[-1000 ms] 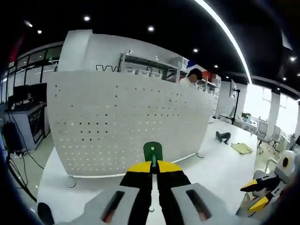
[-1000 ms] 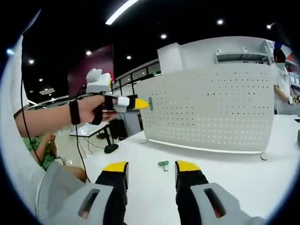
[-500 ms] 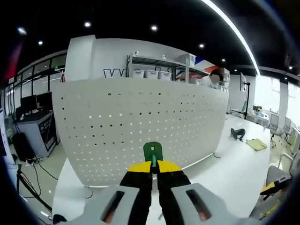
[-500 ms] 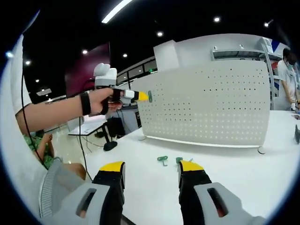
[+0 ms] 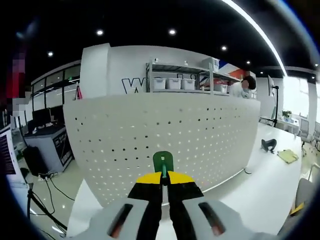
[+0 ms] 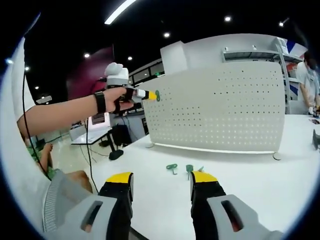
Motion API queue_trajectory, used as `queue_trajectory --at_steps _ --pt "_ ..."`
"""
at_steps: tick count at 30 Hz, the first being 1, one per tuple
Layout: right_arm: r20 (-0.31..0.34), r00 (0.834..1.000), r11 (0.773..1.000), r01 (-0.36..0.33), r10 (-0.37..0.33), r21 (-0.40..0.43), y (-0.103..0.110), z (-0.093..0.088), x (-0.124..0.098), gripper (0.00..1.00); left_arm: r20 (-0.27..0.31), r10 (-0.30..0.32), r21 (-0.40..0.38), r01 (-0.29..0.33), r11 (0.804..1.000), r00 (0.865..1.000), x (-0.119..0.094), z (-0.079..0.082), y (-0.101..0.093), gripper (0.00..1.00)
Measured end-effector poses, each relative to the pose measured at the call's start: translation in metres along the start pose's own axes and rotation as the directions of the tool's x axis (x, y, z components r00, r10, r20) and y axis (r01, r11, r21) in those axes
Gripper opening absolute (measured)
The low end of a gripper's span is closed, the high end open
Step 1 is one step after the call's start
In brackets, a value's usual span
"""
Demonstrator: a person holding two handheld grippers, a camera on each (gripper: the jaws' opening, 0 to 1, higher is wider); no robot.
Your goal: Insert the hook assembly into the mounting plate slot until the hook locks in place.
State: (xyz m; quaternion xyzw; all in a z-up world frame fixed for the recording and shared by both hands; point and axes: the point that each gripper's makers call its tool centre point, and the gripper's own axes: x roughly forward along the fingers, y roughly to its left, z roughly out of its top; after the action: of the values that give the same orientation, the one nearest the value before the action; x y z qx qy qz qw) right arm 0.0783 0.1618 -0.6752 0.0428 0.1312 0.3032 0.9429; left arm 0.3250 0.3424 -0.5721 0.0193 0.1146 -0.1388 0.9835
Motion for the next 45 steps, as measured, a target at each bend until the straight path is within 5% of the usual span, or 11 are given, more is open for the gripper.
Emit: queue_trajectory --at_steps 26,45 --pt "0.024 0.999 0.999 0.032 -0.032 -0.019 -0.003 0.004 -0.005 0.54 0.038 0.101 0.033 -0.102 0.994 0.994 0.027 0.032 0.037 0.03" --pt "0.014 1.0 1.0 0.021 -0.021 -0.022 0.002 0.004 -0.003 0.54 0.041 0.107 0.051 -0.109 0.993 0.993 0.051 0.05 0.045 0.03"
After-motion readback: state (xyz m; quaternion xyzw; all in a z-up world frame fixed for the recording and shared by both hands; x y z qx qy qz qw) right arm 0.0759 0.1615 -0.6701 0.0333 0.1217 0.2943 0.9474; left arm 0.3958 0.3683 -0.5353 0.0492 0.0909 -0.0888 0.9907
